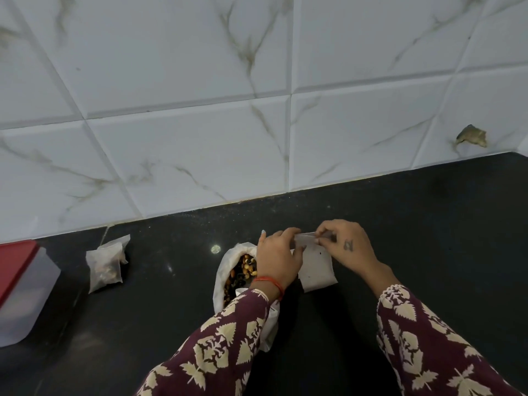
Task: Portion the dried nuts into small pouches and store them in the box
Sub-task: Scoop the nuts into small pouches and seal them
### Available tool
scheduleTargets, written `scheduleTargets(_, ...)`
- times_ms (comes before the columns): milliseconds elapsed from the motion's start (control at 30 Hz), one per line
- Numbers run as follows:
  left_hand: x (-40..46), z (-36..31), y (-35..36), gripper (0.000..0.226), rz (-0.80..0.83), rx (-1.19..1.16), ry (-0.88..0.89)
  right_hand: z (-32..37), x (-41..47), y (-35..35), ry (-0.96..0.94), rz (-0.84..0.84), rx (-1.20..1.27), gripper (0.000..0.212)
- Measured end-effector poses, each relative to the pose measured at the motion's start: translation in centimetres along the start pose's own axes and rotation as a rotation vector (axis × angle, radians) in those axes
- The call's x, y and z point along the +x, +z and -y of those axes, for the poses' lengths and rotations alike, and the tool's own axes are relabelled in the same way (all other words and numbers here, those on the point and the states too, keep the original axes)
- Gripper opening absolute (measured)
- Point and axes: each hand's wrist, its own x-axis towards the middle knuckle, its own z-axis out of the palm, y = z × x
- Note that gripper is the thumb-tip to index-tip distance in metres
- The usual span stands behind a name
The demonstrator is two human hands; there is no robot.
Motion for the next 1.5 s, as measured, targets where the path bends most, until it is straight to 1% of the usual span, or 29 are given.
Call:
scheduleTargets(100,-1.1,-0.6,-2.3,0.048,-0.053,-0.090,0.029,2.1,-1.0,-0.9,-0.009,-0.053,0.050,0.007)
scheduleTargets(233,-4.1,-0.5,-5.3,0.082,-0.045,-0.121,0.029,6.0,-3.3,-0.7,0.048,-0.088,0.212,0.006)
scheduleTargets(300,-5.9,0.0,-6.6,0.096,-0.025,-0.092,0.004,8.4,-4.6,-0.1,0.110,-0.062,0.363,0.005)
scheduleTargets(400,-8.5,1.4,-8.2,0.107,0.021,-0.064,-0.039,11.6,-6.5,1.7,0.183,0.002,0.531,0.007)
scheduleTargets(500,-10.5,3.3,-9.6,0.109,0.037,-0.063,-0.093,14.0,-7.7,3.9,0.201,0.056,0.609,0.011)
scheduleTargets(600,-12.2,5.9,-10.7,0.103,0.014,-0.085,-0.118,15.8,-8.4,5.8,0.254,0.141,0.668,0.007)
scheduleTargets(700,-13.5,7.9,-11.7,0.098,0.021,-0.094,-0.120,16.9,-8.6,7.0,0.316,0.201,0.672,0.013)
scheduleTargets(767,-14.1,9.0,-12.2,0.097,0.046,-0.094,-0.111,17.8,-8.6,7.2,0.287,0.244,0.639,0.013)
scheduleTargets(867,-14.5,10.2,-12.7,0.098,0.097,-0.121,-0.112,19.0,-8.7,7.3,0.216,0.304,0.589,0.029)
scheduleTargets(933,-14.6,10.6,-13.2,0.101,0.132,-0.166,-0.118,19.4,-8.7,7.6,0.192,0.305,0.574,0.031)
scheduleTargets(1033,-14.4,10.8,-13.8,0.104,0.172,-0.259,-0.146,19.6,-8.8,7.9,0.198,0.256,0.631,0.020)
scheduleTargets(1100,-14.3,11.0,-14.0,0.102,0.183,-0.291,-0.151,19.6,-8.9,8.0,0.199,0.244,0.647,0.018)
scheduleTargets(1200,-14.0,11.2,-14.1,0.097,0.209,-0.295,-0.137,19.5,-8.7,8.2,0.174,0.251,0.532,0.020)
scheduleTargets(1267,-13.7,11.2,-14.3,0.095,0.227,-0.291,-0.120,19.6,-8.3,8.1,0.124,0.285,0.346,0.014)
scheduleTargets(1333,-13.3,11.2,-14.3,0.093,0.247,-0.292,-0.109,19.8,-7.9,8.0,0.066,0.322,0.187,0.015)
scheduleTargets(1367,-13.2,11.2,-14.3,0.093,0.256,-0.302,-0.104,20.0,-7.7,8.0,0.055,0.333,0.147,0.018)
scheduleTargets(1433,-13.0,11.5,-14.3,0.089,0.268,-0.340,-0.094,20.0,-7.6,8.0,0.051,0.324,0.151,0.022)
scheduleTargets(1500,-12.7,11.8,-14.4,0.084,0.276,-0.399,-0.096,19.6,-7.5,8.3,0.090,0.297,0.250,0.019)
